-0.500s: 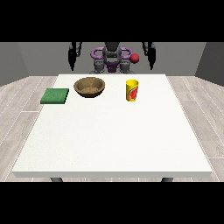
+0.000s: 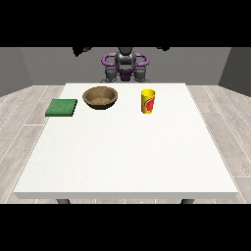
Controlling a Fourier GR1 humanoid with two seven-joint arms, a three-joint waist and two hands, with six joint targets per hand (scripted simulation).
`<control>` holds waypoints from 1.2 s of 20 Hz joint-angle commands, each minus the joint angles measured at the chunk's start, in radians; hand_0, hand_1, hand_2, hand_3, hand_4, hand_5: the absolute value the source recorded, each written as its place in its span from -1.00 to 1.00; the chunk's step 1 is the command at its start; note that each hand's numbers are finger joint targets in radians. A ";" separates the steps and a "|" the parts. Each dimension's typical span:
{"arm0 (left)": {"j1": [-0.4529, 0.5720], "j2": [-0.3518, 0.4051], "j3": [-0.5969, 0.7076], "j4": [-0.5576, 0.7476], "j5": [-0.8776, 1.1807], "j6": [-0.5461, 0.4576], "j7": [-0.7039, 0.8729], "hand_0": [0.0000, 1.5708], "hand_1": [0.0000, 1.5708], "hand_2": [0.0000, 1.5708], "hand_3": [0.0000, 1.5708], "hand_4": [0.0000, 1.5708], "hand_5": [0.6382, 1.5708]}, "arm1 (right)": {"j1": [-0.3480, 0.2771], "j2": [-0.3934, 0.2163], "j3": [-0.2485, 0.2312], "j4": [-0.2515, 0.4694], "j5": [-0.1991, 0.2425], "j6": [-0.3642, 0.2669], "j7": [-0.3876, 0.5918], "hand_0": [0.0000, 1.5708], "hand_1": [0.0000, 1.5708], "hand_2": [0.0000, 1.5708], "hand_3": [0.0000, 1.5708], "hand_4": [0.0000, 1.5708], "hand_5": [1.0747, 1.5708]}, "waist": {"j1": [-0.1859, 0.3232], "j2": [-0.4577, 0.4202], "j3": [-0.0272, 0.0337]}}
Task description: Pick the cup and pour the ball into the bowl, then pick the bowl and place it on the pad
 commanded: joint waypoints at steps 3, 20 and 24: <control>0.070 -0.048 -0.137 -0.083 -0.007 0.090 -0.117 -1.00 -1.00 -1.00 -1.00 -1.00 0.87 | 0.002 0.018 -0.028 -0.058 -0.025 -0.002 -0.056 -1.00 -1.00 -1.00 -1.00 -1.00 0.99 | -0.007 0.084 0.0004; -0.343 0.043 0.084 0.223 -0.107 0.081 -0.275 -1.00 -1.00 -1.00 -1.00 -1.00 0.32 | -0.270 -0.068 -0.101 0.169 -0.045 0.123 -0.260 -1.00 -1.00 -1.00 -1.00 -1.00 0.96 | -0.065 0.472 0.0004; -0.432 0.103 0.159 0.319 -0.088 0.047 -0.284 -1.00 -1.00 -1.00 -1.00 -1.00 0.33 | -0.331 -0.123 -0.179 0.244 -0.099 0.166 -0.282 -1.00 -1.00 -1.00 -1.00 -1.00 0.96 | -0.072 0.466 0.0006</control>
